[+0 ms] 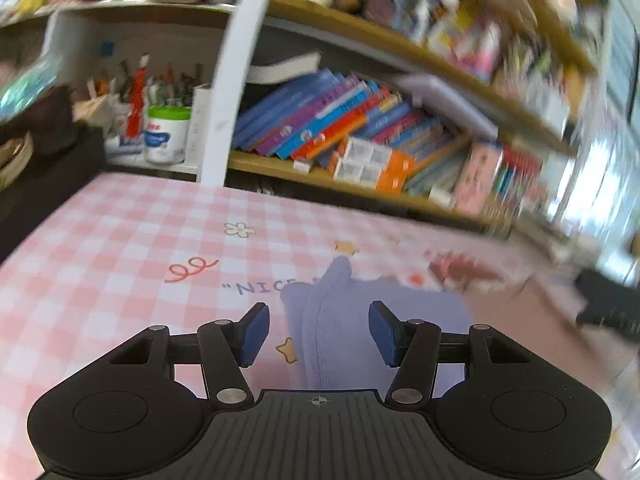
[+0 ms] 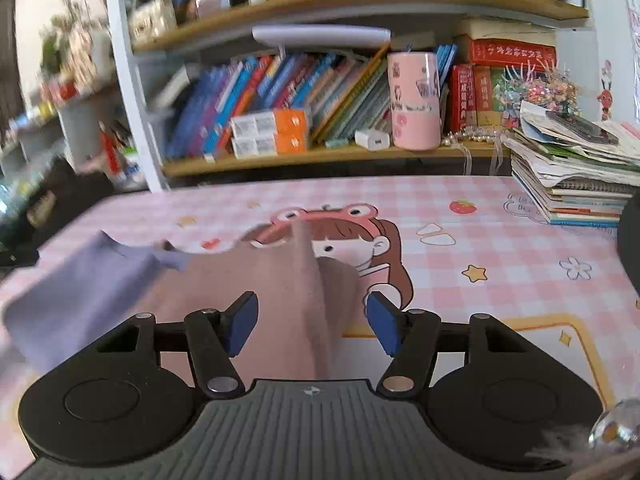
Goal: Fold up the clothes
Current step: 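Open both grippers to release the folded hem, then grasp the folded sweater edges with both grippers, one at each side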
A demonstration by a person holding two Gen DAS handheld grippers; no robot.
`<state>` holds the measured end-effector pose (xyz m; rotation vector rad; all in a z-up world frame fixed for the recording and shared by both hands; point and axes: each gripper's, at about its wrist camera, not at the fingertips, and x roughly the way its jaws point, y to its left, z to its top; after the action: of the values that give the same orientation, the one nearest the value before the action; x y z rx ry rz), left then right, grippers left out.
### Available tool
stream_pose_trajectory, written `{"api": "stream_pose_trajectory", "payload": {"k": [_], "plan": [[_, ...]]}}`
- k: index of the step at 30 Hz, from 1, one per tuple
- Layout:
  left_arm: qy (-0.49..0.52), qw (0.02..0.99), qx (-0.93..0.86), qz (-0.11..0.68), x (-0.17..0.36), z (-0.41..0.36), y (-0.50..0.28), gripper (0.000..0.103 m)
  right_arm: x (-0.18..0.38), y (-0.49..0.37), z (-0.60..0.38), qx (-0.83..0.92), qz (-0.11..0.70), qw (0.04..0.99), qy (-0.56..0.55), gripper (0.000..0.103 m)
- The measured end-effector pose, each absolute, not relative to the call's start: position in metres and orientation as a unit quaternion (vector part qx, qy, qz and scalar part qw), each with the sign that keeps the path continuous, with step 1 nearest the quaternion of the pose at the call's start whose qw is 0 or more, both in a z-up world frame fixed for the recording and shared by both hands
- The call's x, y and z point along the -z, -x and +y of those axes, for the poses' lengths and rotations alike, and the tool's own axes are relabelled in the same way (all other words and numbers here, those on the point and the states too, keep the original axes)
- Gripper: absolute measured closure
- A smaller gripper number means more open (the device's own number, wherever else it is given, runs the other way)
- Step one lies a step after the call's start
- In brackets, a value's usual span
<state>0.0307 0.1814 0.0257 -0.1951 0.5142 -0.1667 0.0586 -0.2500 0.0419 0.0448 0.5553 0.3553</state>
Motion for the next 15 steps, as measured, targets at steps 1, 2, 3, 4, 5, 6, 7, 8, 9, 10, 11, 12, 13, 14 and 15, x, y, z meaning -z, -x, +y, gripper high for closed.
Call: {"api": "stream_pose_trajectory", "payload": {"k": [1,2,3,4,5,6,7,8,9,10,11,12,13,14,15], "plan": [[0.090,0.957,0.081,0.263,-0.025,0.178,-0.038,0.048,-0.038,-0.067,-0.248,-0.171,0.282,0.944,-0.018,0.050],[0.085,0.955,0.081,0.273,-0.023,0.175,-0.045,0.048,-0.036,-0.075,-0.247,-0.165,0.292,0.942,-0.017,0.053],[0.088,0.952,0.079,0.284,-0.021,0.175,-0.051,0.049,-0.033,-0.082,-0.246,-0.159,0.302,0.940,-0.017,0.060],[0.094,0.948,0.079,0.293,-0.019,0.176,-0.057,0.050,-0.031,-0.089,-0.245,-0.153,0.312,0.938,-0.017,0.073],[0.103,0.945,0.081,0.300,-0.017,0.178,-0.061,0.059,-0.029,-0.095,-0.245,-0.156,0.321,0.934,-0.025,0.081],[0.113,0.941,0.085,0.307,-0.015,0.180,-0.064,0.088,-0.028,-0.099,-0.247,-0.170,0.330,0.928,-0.042,0.095],[0.128,0.938,0.095,0.306,-0.014,0.182,-0.065,0.098,-0.031,-0.099,-0.250,-0.178,0.324,0.928,-0.055,0.096],[0.143,0.936,0.104,0.303,-0.014,0.185,-0.064,0.098,-0.036,-0.096,-0.253,-0.184,0.314,0.929,-0.066,0.096],[0.158,0.938,0.110,0.288,-0.019,0.189,-0.059,0.099,-0.041,-0.094,-0.257,-0.189,0.304,0.931,-0.076,0.096],[0.173,0.939,0.117,0.272,-0.023,0.192,-0.054,0.099,-0.047,-0.089,-0.262,-0.198,0.288,0.932,-0.097,0.096],[0.188,0.940,0.123,0.256,-0.028,0.196,-0.049,0.099,-0.053,-0.083,-0.269,-0.208,0.271,0.932,-0.121,0.096],[0.199,0.941,0.128,0.243,-0.032,0.199,-0.045,0.098,-0.057,-0.080,-0.273,-0.211,0.263,0.932,-0.133,0.096],[0.192,0.943,0.121,0.244,-0.032,0.198,-0.045,0.099,-0.056,-0.080,-0.274,-0.205,0.266,0.933,-0.130,0.096],[0.182,0.942,0.113,0.258,-0.028,0.195,-0.048,0.098,-0.054,-0.082,-0.275,-0.196,0.272,0.934,-0.122,0.096],[0.173,0.941,0.105,0.271,-0.024,0.193,-0.052,0.098,-0.048,-0.086,-0.274,-0.190,0.286,0.932,-0.118,0.096]]}}
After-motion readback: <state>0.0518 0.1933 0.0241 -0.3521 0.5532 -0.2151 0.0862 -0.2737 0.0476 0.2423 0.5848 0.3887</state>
